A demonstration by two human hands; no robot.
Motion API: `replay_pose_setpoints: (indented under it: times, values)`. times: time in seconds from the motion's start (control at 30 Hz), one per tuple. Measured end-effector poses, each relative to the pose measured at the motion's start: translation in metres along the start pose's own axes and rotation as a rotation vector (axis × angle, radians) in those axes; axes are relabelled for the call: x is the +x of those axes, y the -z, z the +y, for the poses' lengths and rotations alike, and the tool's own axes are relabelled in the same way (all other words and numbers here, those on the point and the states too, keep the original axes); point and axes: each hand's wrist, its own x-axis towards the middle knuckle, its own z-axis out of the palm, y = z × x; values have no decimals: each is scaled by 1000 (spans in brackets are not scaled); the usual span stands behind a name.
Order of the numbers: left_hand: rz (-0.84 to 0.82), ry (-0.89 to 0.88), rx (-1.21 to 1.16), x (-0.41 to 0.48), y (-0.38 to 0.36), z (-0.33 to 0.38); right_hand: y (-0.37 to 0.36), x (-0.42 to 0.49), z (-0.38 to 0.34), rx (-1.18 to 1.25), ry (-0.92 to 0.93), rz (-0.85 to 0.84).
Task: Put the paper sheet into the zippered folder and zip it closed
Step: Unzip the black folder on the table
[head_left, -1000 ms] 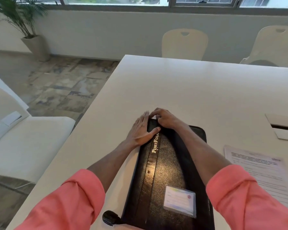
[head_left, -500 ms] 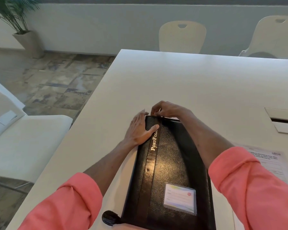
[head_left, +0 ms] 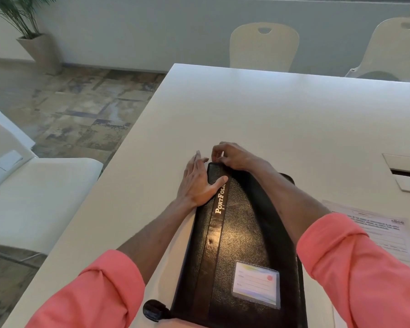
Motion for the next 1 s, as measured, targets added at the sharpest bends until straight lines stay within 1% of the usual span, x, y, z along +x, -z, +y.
replay_pose_setpoints:
  times: [0.17,0.23,0.33,0.4,0.5,0.57,0.67,0.77,1.0]
  values:
    - [-25,-7,-1,0,0,-1,5,-4,-1,-10,72,7]
    - [-36,-13,-5,0,0,-3,10,-6,-1,-68,108,5]
    - [-20,-100,-25,-1,2,-4,13,-14,2,-218,178,20]
    - [-26,-169,-20,-1,3,-2,15,-23,4,-259,180,33]
    - [-57,-202,13,0,4,3,15,-34,7,-320,179,43]
    - [-49,-223,50,-1,5,6,15,-39,7,-350,182,48]
    - [-28,-224,99,-2,8,9,16,-43,7,-353,180,62]
    - [-10,-217,134,-4,10,9,19,-46,8,-370,196,35]
    - [-15,-163,112,-5,12,1,34,-71,34,-348,142,-3]
